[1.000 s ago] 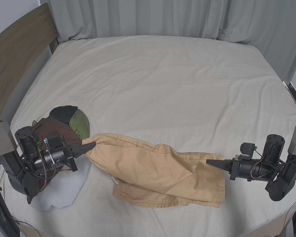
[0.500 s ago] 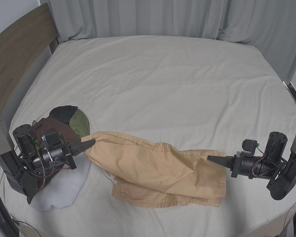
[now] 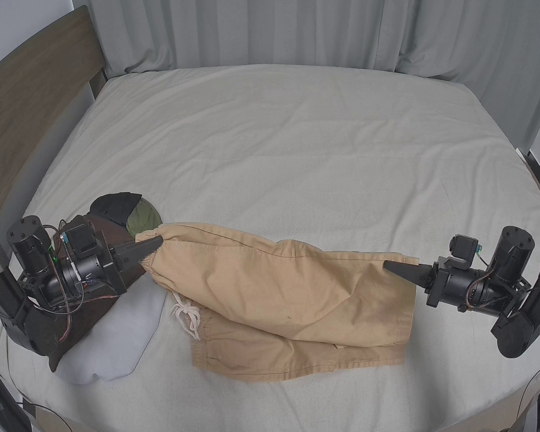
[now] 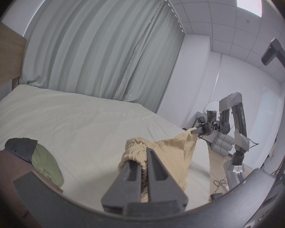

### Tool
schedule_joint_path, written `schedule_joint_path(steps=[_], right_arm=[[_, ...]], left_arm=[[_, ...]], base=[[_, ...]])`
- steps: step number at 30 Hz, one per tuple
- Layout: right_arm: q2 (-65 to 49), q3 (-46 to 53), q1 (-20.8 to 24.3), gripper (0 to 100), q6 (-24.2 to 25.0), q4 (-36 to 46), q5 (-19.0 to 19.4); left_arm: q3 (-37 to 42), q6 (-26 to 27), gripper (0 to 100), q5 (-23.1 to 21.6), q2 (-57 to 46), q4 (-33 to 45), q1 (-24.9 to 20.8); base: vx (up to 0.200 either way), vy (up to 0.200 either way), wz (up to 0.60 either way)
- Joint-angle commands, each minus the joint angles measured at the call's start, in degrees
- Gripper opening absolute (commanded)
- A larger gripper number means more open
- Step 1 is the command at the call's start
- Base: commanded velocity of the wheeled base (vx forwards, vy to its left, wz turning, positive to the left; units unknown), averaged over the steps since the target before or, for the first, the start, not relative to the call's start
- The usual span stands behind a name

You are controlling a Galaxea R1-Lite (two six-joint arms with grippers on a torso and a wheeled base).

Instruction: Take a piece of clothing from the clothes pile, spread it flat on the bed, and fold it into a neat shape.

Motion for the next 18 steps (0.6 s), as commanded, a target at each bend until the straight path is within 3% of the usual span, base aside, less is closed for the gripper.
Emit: schedule_joint_path(steps=[1, 18], right_arm=[[-0.48, -0.53, 0.08, 0, 0.00, -0.03, -0.13], [-1.88, -1.94, 0.44, 0, -0.08, -0.12, -2.32]], left_arm=[[0.31, -1.40, 0, -0.07, -2.87, -0.04, 0.30], [-0.04, -2.81, 0, 0.02, -2.79, -0.04, 0.39]], base=[[0.000, 0.000, 0.00], [0.000, 0.000, 0.00]])
